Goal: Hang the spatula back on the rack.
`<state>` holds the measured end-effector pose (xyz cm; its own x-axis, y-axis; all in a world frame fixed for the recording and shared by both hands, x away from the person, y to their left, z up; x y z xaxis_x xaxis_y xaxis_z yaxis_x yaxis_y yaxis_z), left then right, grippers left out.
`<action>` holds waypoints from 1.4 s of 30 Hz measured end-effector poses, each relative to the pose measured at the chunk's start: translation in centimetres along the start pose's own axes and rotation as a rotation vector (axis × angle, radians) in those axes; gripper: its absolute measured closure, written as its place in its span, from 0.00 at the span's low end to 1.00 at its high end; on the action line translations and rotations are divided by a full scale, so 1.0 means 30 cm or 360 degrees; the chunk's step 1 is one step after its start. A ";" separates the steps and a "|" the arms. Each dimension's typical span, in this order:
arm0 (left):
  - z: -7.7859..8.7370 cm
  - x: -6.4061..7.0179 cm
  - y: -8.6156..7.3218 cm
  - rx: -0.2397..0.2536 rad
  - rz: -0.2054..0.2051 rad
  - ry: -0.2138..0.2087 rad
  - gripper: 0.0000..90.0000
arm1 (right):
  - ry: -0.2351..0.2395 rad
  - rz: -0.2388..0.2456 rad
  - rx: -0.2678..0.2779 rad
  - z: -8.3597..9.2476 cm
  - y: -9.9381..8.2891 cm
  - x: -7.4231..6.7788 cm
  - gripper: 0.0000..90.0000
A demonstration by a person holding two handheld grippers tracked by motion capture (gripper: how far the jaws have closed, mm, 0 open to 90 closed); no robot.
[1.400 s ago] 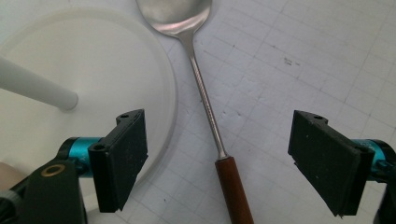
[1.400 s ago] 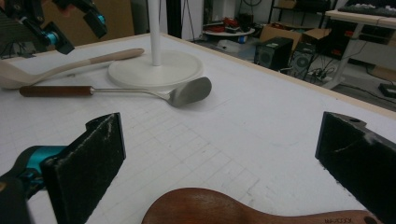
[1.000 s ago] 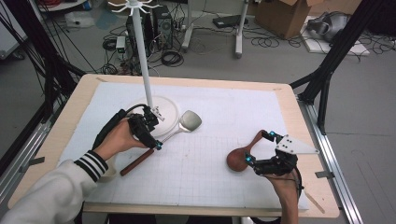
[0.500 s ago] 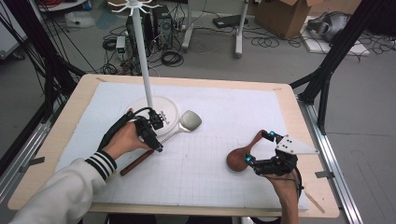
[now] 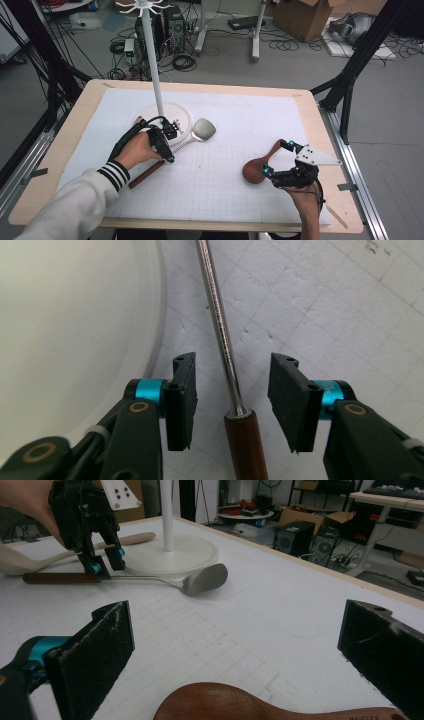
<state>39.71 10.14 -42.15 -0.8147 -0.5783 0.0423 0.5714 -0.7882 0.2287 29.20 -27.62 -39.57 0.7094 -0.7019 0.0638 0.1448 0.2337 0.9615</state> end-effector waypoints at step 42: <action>-0.023 -0.021 -0.004 -0.0098 0.0056 0.0045 0.93 | -0.0013 0.0005 -0.0011 -0.004 -0.004 0.003 0.01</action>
Point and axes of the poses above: each handheld gripper's, and its own axes: z roughly backward along the jaws, y roughly out of its top, x roughly to its right, the point moved 3 cm from there along -z, roughly forward along the jaws, and after that the axes turned 3 degrees about z, right-handed, at the moved point
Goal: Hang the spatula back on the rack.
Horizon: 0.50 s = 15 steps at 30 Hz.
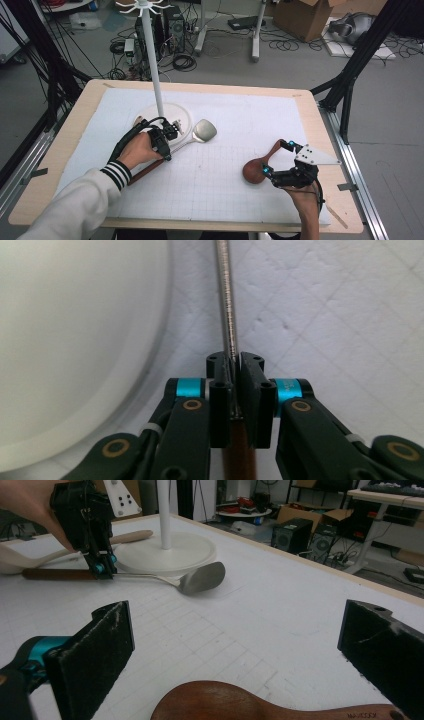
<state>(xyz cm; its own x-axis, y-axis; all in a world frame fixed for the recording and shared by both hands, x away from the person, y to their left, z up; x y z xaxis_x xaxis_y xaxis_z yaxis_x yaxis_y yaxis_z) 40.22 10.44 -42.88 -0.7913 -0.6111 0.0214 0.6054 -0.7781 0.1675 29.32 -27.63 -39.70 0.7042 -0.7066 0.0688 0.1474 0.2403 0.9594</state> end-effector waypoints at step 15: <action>0.012 0.007 0.000 0.0045 -0.0056 0.0032 0.94 | 0.0002 -0.0010 -0.0007 -0.003 -0.001 -0.001 0.01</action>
Point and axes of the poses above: each handheld gripper's, and its own axes: z roughly backward along the jaws, y roughly out of its top, x roughly to its right, the point moved 3 cm from there along -z, roughly forward along the jaws, and after that the axes turned 3 degrees about z, right-handed, at the moved point
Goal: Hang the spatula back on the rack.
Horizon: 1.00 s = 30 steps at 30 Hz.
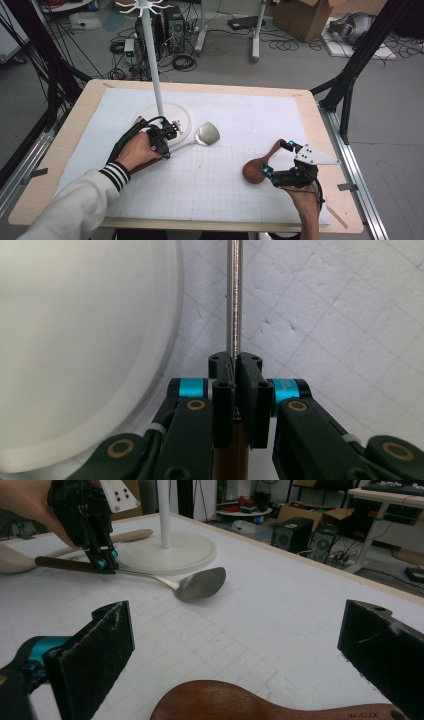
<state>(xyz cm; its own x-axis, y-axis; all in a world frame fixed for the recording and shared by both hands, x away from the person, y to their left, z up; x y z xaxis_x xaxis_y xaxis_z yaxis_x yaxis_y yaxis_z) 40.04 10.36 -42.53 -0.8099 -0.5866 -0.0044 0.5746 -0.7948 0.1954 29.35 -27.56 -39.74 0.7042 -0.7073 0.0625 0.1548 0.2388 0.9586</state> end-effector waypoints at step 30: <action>0.110 0.068 0.007 0.0190 -0.0269 -0.0042 0.94 | 0.0088 0.0186 -0.0021 -0.027 0.078 -0.050 0.01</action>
Point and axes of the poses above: each handheld gripper's, and its own axes: z roughly backward along the jaws, y roughly out of its top, x roughly to its right, the point moved 3 cm from there along -z, roughly forward along the jaws, and after that the axes turned 3 degrees about z, right-handed, at the moved point
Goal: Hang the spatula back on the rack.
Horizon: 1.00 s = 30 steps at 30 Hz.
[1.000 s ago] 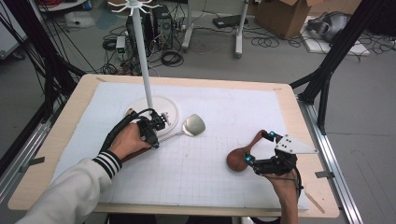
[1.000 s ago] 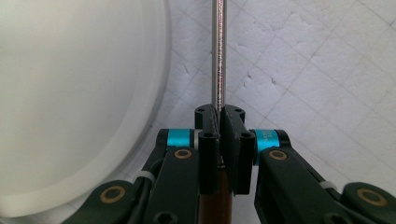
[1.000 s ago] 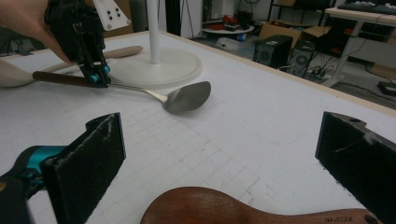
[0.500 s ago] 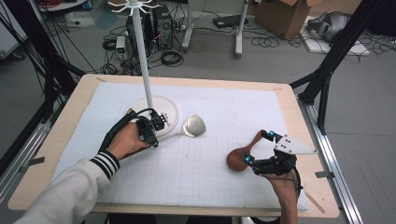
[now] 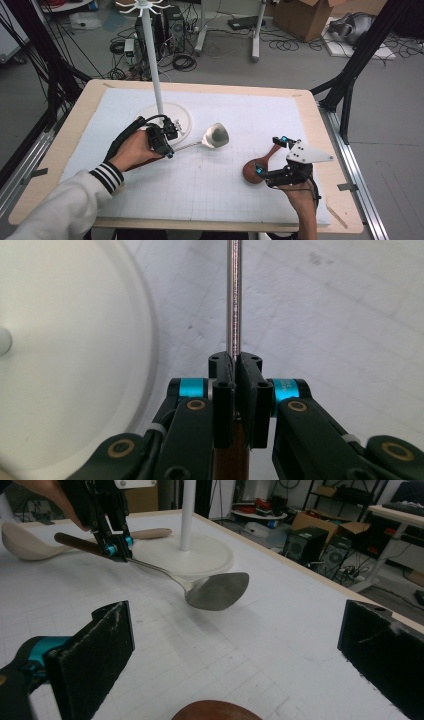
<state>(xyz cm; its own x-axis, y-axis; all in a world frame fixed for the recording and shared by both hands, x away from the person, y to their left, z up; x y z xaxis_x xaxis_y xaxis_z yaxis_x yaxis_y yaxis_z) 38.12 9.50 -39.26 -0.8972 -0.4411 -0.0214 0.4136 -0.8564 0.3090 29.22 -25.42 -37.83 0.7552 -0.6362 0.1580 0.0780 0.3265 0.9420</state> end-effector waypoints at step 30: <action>0.075 0.201 0.075 0.0081 -0.0543 -0.0141 0.94 | 0.0565 0.0441 -0.0356 -0.173 0.284 -0.090 0.01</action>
<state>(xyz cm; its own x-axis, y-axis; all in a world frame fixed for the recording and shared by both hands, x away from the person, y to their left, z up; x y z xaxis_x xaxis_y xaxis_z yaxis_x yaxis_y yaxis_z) 33.30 5.54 -36.55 -0.9932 -0.1048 -0.0498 0.0813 -0.9350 0.3453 31.23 -17.28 -31.76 0.9392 -0.2396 0.2461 -0.0488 0.6161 0.7862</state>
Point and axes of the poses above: each handheld gripper's, and its own axes: z roughly backward along the jaws, y roughly out of its top, x roughly to its right, the point moved 3 cm from there along -z, roughly forward along the jaws, and after that the axes turned 3 degrees about z, right-handed, at the moved point
